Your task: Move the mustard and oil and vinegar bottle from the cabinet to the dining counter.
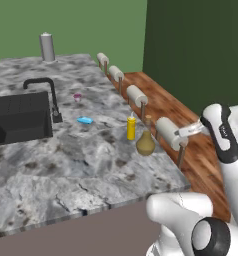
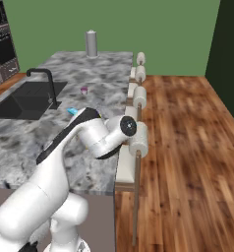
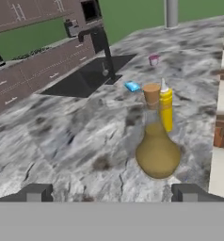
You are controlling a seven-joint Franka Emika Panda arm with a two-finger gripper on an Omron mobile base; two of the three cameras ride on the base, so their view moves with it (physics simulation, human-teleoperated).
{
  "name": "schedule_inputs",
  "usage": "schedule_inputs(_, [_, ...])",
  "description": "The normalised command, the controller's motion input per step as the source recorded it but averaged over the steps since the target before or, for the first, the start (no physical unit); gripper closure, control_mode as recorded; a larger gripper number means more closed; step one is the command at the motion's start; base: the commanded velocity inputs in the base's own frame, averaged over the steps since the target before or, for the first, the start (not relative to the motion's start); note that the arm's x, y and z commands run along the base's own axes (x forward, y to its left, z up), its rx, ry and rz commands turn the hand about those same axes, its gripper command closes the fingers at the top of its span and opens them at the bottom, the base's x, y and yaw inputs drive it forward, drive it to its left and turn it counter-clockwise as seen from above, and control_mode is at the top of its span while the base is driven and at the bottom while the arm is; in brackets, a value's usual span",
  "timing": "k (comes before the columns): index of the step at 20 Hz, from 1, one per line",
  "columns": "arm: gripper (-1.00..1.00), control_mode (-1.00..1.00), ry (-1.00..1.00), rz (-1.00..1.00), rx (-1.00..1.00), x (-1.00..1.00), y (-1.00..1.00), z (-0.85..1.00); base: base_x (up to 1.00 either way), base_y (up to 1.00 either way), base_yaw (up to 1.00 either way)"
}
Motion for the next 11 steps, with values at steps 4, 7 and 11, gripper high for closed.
schedule_inputs(4, [-1.0, -1.0, 0.08, -0.09, -0.1, -0.64, 0.05, 0.32, 0.0, 0.0, 0.0])
schedule_inputs(7, [-1.0, -1.0, 0.07, -0.13, -0.03, -0.62, 0.09, 0.35, 0.0, 0.0, 0.0])
schedule_inputs(11, [-1.0, -1.0, 0.04, -0.13, -0.04, -0.63, 0.11, 0.34, 0.0, 0.0, 0.0])
